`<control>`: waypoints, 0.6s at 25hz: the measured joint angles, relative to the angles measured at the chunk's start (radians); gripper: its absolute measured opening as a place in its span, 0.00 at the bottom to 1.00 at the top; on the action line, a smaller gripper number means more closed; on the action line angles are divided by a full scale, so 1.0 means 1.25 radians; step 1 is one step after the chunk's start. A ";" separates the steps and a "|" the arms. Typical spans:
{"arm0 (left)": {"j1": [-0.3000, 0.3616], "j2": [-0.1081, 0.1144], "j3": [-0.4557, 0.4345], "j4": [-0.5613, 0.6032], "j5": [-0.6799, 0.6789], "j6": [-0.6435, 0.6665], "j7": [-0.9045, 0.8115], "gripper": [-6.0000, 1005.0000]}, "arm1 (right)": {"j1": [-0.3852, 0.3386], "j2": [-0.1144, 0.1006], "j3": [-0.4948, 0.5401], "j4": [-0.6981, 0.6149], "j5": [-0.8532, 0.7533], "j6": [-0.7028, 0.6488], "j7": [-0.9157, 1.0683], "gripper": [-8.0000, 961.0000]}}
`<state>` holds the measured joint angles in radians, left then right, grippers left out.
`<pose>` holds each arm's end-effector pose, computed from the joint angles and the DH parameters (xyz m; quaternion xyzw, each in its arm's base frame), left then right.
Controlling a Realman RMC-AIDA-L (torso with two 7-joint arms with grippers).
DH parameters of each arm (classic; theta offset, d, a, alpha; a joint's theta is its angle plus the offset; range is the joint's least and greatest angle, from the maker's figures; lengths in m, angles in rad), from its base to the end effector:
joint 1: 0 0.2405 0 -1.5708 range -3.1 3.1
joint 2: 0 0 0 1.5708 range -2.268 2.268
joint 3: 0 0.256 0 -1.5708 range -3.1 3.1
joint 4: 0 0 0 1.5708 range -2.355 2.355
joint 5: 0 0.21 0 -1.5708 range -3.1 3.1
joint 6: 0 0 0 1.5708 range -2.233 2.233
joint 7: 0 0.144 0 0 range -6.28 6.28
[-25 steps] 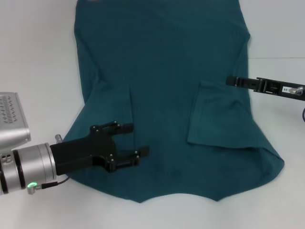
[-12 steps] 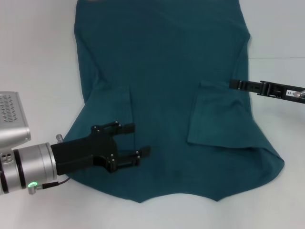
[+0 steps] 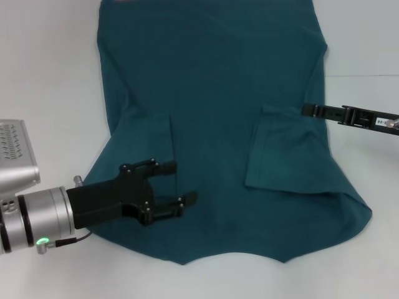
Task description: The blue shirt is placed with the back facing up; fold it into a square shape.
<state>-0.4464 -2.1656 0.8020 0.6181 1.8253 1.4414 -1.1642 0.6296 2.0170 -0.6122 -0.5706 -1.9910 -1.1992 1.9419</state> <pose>-0.2586 0.3125 -0.0419 -0.9285 -0.1751 -0.2779 0.1734 0.2805 0.3964 0.0291 -0.7974 0.4905 0.2670 0.2287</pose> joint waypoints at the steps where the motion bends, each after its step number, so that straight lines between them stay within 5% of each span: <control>1: 0.000 0.000 -0.001 0.000 0.000 -0.002 -0.007 0.77 | 0.000 0.000 0.000 0.000 0.000 -0.005 -0.001 0.83; 15: 0.052 0.001 -0.129 0.014 0.006 -0.022 -0.067 0.77 | -0.021 0.013 0.002 0.008 0.048 -0.033 -0.055 0.89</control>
<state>-0.3808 -2.1639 0.6403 0.6360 1.8330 1.4136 -1.2481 0.6032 2.0337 -0.6091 -0.5602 -1.9306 -1.2401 1.8738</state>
